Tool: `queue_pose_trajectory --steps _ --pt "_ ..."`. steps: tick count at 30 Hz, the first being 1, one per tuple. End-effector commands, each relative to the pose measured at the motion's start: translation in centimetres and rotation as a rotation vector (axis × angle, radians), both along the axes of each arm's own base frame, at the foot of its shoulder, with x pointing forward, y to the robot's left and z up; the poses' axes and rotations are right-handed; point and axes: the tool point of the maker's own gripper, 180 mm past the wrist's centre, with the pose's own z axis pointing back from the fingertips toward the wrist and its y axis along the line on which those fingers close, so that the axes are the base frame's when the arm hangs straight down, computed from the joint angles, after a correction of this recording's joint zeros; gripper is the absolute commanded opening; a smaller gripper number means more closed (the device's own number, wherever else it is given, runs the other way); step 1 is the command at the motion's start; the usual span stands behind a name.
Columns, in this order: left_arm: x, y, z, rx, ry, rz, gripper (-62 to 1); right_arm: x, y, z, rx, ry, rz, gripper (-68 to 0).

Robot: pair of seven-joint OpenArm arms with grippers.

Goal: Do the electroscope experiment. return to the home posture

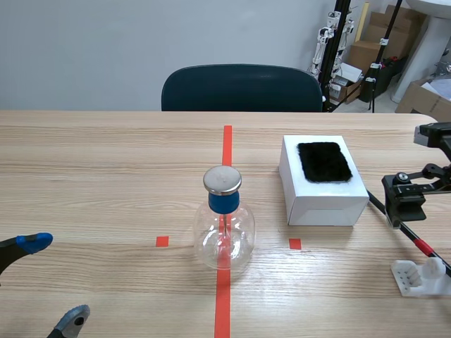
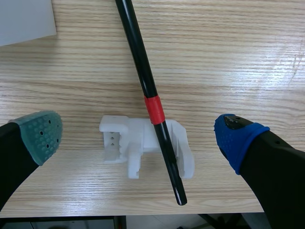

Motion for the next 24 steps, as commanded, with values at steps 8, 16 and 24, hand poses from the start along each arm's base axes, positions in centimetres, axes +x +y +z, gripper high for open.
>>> queue_pose_trajectory --steps 8,16,24 --pt "0.25 0.31 0.84 -0.011 -0.033 0.003 1.4 0.78 -0.35 1.09 -0.010 -0.028 0.004 -0.6" --pt "0.25 0.31 0.84 -0.011 -0.033 0.003 1.4 0.56 -0.36 1.02 -0.010 -0.016 0.003 -0.6" --pt "0.25 0.32 0.86 -0.011 -0.033 0.002 1.4 0.56 -0.36 1.02 -0.010 -0.016 0.003 -0.6"
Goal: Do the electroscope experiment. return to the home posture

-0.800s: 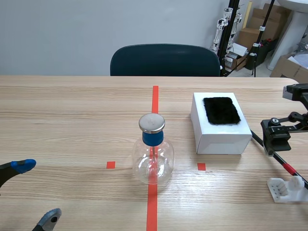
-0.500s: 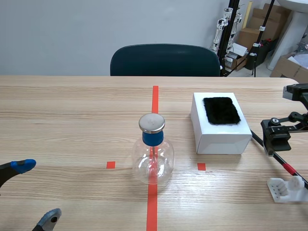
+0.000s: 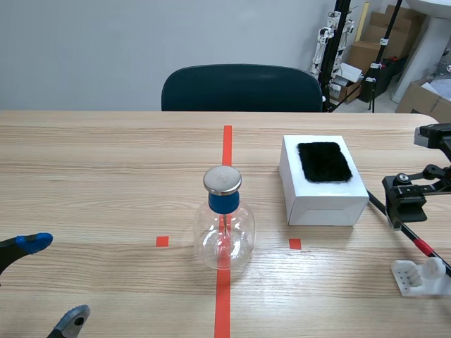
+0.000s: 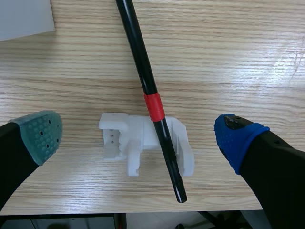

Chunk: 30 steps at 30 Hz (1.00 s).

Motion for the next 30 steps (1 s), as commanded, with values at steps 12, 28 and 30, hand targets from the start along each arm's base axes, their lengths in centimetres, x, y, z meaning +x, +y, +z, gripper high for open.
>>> queue_pose_trajectory --steps 12,28,30 --pt "-0.2 0.8 0.7 0.046 -0.055 0.002 1.4 1.2 -0.5 1.3 -0.016 -0.062 0.038 -0.6" --pt "-2.0 -0.1 4.6 0.087 0.063 -0.008 1.4 -1.8 0.2 2.1 -0.039 -0.190 0.229 -0.6" --pt "-2.1 -0.4 6.1 0.069 0.064 -0.010 1.4 -2.4 0.5 2.4 -0.036 -0.217 0.247 -0.6"
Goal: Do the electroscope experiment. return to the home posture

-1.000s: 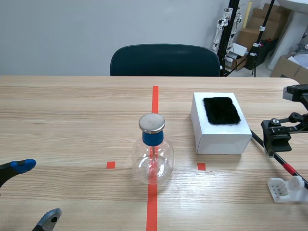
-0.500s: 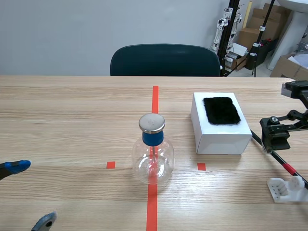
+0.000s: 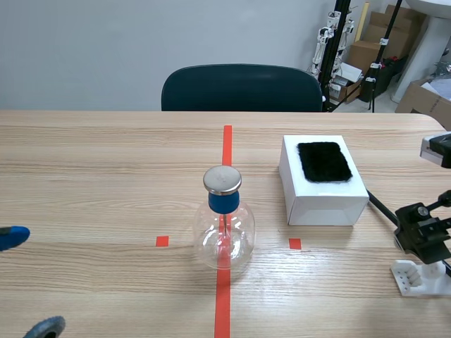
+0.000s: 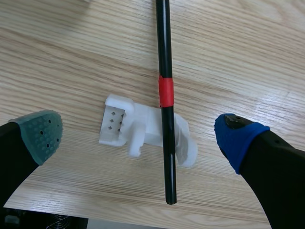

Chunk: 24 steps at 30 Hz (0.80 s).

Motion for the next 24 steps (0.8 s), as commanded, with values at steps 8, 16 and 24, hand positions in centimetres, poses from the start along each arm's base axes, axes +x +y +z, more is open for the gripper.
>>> queue_pose_trajectory --steps 8,16,24 --pt "-1.0 -2.0 5.8 -0.041 -0.007 0.005 1.4 -2.1 2.5 3.2 0.023 -0.174 0.180 -0.6" --pt "-1.7 -5.0 8.6 -0.032 0.009 -0.002 1.4 -3.5 7.6 7.2 0.090 -0.492 0.380 -0.6" --pt "-1.3 -5.1 8.2 -0.032 0.036 0.081 1.4 -7.4 11.6 9.3 0.272 -0.699 0.514 -0.6"
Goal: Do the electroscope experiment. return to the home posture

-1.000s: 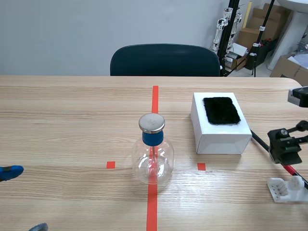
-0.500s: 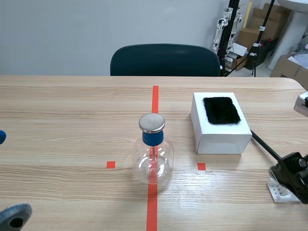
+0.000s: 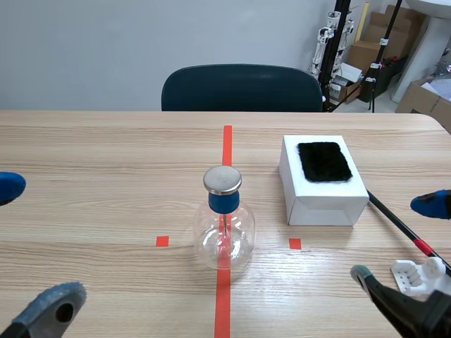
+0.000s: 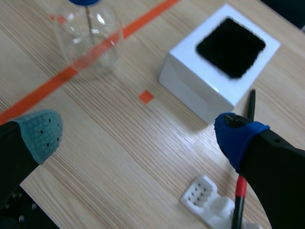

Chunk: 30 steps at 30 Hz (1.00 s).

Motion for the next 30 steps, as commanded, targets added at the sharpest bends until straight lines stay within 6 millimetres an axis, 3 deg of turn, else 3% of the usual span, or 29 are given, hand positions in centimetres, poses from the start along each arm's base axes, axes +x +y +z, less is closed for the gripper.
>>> queue_pose_trajectory --steps 1,13,22,30 --pt "0.1 0.1 0.2 -0.025 -0.009 0.025 1.4 0.1 -0.1 0.9 0.031 -0.051 -0.013 -0.6" --pt "1.7 -0.4 -1.2 0.075 -0.058 0.152 1.4 -3.1 1.7 4.0 0.220 -0.181 0.037 -0.6" --pt "2.1 -0.2 -1.1 0.056 -0.056 0.198 1.4 -4.8 2.1 3.5 0.250 -0.125 0.051 -0.6" --pt "2.1 -0.2 -1.1 0.056 -0.056 0.198 1.4 -4.9 2.5 5.2 0.320 -0.184 0.070 -0.6"
